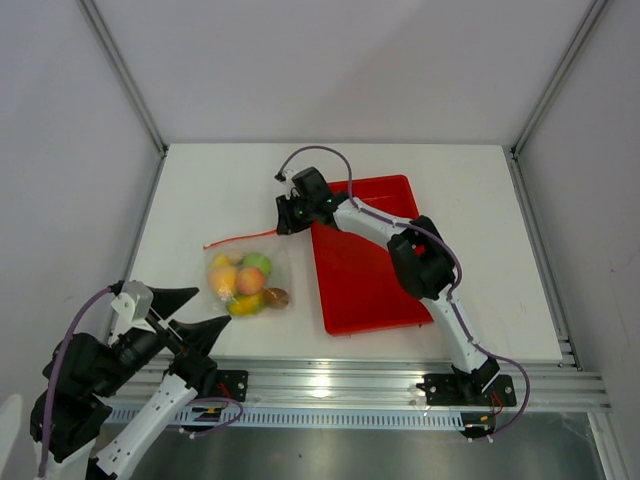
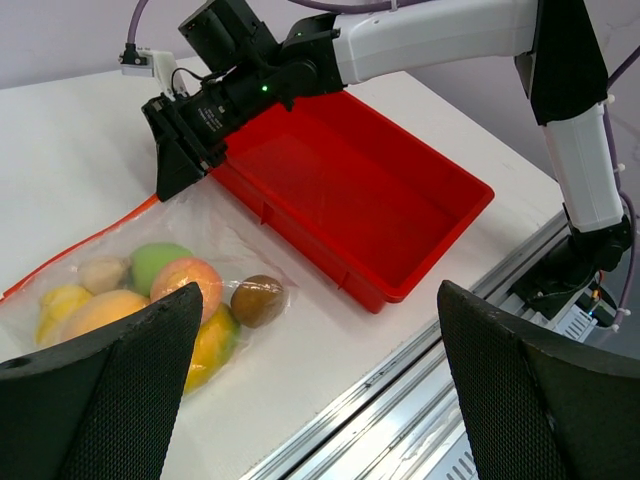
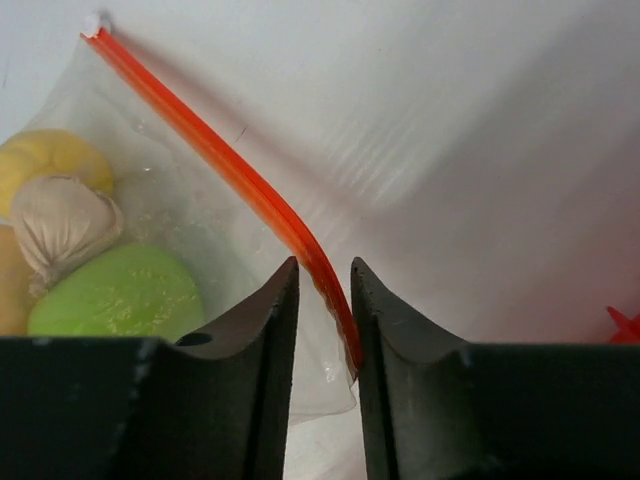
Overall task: Place the food in the zip-top bag and seal the zipper
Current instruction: Place the zipper food storage bag at the center of the board.
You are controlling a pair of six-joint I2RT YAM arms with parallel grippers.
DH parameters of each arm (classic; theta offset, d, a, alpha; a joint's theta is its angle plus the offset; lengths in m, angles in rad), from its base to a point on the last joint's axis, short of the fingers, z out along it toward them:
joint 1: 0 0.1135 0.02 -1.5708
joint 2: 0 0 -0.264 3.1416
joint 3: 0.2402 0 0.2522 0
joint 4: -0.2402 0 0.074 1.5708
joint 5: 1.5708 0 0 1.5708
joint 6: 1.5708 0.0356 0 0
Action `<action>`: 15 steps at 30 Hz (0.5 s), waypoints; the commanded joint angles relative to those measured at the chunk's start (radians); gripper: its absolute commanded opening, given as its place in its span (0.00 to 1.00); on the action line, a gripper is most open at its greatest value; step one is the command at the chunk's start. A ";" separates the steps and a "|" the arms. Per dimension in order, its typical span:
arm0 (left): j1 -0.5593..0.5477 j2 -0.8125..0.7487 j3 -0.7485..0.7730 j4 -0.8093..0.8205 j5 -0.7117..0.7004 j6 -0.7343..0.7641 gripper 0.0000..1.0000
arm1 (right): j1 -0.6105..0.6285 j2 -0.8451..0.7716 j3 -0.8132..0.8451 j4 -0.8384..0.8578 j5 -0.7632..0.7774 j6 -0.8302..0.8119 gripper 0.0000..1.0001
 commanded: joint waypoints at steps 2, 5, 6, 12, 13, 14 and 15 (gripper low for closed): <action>-0.004 -0.022 0.020 0.004 0.026 -0.020 1.00 | 0.019 0.004 0.064 -0.067 0.076 -0.077 0.38; -0.004 -0.030 0.028 -0.005 0.034 -0.044 0.99 | 0.036 -0.003 0.100 -0.098 0.103 -0.097 0.52; -0.004 -0.031 0.031 -0.010 0.035 -0.052 0.99 | 0.042 -0.007 0.108 -0.102 0.106 -0.102 0.55; -0.004 -0.060 0.012 -0.013 0.020 -0.137 1.00 | 0.090 -0.091 0.162 -0.179 0.164 -0.133 0.81; -0.004 -0.062 0.005 -0.011 0.018 -0.149 1.00 | 0.098 -0.137 0.157 -0.184 0.177 -0.140 0.87; -0.004 -0.062 0.000 -0.010 0.015 -0.172 1.00 | 0.105 -0.163 0.151 -0.193 0.207 -0.153 0.92; -0.002 -0.060 -0.002 -0.008 0.015 -0.181 0.99 | 0.114 -0.193 0.127 -0.202 0.223 -0.156 0.99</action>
